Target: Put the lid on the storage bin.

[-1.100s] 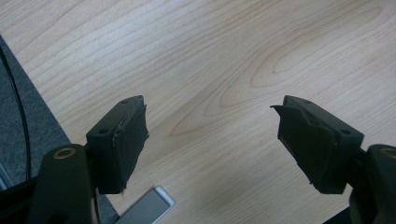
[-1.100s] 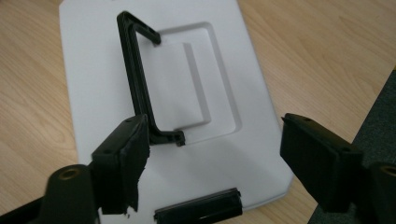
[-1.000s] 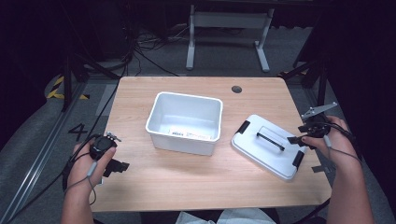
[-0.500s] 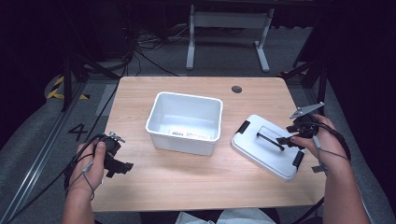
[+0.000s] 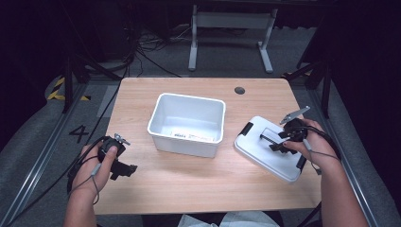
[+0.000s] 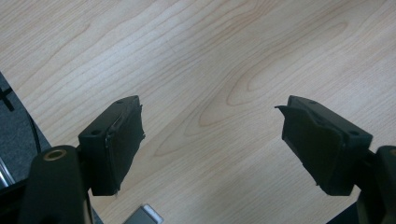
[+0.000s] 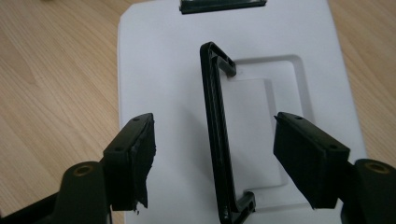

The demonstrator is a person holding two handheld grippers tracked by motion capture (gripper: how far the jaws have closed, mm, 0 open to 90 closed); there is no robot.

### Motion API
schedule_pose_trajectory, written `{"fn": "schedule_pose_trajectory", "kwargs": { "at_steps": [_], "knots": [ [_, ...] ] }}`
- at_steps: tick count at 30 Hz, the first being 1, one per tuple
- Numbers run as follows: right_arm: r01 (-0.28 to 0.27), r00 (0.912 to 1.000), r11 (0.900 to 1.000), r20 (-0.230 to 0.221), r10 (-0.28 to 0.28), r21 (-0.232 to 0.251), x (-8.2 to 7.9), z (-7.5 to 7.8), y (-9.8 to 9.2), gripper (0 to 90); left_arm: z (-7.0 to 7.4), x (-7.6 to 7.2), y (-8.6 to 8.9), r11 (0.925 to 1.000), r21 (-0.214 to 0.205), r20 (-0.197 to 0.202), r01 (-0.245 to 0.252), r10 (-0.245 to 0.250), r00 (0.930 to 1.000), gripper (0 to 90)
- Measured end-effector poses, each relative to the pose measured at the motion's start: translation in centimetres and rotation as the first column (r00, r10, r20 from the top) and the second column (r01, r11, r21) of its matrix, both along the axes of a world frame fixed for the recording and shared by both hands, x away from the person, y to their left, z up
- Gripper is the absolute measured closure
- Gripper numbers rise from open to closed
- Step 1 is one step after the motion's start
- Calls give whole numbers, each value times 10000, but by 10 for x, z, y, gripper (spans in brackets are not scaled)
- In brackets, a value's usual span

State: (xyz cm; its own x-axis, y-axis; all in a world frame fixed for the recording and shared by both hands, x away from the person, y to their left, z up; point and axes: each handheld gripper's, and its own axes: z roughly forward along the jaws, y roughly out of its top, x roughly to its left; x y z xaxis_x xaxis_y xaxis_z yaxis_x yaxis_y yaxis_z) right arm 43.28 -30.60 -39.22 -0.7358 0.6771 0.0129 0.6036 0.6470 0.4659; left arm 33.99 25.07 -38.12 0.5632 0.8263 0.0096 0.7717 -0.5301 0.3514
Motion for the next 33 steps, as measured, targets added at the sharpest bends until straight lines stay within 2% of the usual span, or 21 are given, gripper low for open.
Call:
{"fn": "schedule_pose_trajectory", "kwargs": {
  "at_steps": [7,11,17,20,22,27,33],
  "knots": [
    [0,9992,9988,-403,-20,-488,7,-16,5,329,-2,0,0,10000,-28,17,90,-90,10000,210],
    [-95,9994,9965,-325,69,-828,11,-23,7,416,-3,1,-1,9998,-4,15,206,-206,9998,210],
    [132,9999,9934,-12,-134,-1142,11,-19,8,693,-5,1,-2,9996,14,-61,284,-284,9996,210],
    [155,9998,9949,165,-139,-992,11,-12,5,815,-6,1,-3,9989,3,-97,474,-474,9988,209],
    [154,9996,9933,233,-128,-1149,11,-11,3,826,-6,1,-4,9989,9,-129,476,-476,9988,209],
    [121,9997,9941,229,-97,-1074,12,-11,1,832,-7,1,-4,9981,2,-146,617,-617,9980,209],
    [19,9999,9939,165,-1,-1100,14,-10,0,847,-5,0,0,9986,-66,-75,520,-521,9986,208]
  ]
}}
